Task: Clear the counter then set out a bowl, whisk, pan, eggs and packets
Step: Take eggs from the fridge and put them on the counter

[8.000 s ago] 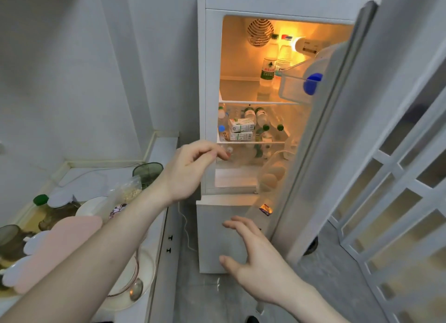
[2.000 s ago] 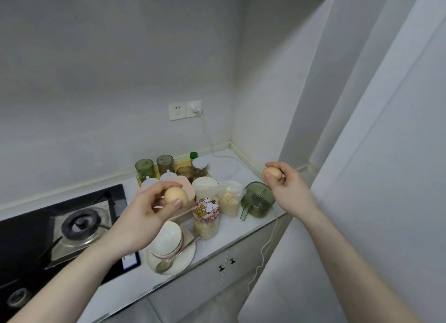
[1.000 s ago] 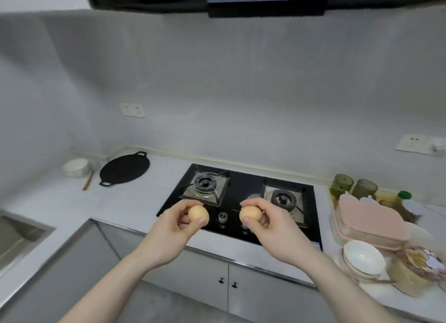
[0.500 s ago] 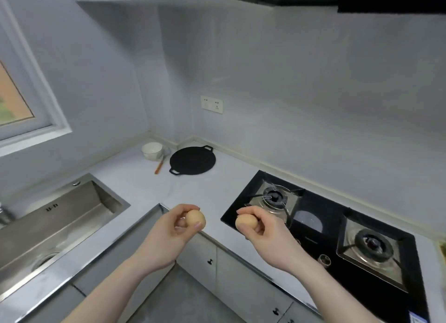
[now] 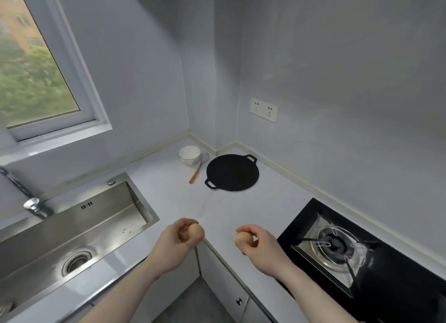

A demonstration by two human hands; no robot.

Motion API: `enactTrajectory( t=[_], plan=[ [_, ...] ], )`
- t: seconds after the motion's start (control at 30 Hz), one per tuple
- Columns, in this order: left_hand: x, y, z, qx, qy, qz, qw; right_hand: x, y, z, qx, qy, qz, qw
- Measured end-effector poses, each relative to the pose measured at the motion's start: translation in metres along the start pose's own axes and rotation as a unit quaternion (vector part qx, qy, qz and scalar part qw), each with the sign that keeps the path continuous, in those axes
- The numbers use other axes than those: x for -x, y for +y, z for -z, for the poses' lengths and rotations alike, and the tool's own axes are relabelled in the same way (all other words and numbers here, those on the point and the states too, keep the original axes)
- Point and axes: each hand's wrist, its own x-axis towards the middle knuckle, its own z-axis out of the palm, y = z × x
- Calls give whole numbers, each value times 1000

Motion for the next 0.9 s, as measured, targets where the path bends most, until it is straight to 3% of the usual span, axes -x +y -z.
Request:
enactTrajectory(
  t=[0.23, 0.43, 0.9],
  plan=[
    [-96, -29, 25, 45, 25, 78, 996, -105, -1, -25, 3, -23, -40, 999],
    [-219, -85, 61, 56, 3, 135, 989, -214, -19, -79, 3, -28, -78, 997],
    [-395, -148, 110, 18, -41, 171, 984, -401, -68, -166, 109, -8, -142, 984]
  ],
)
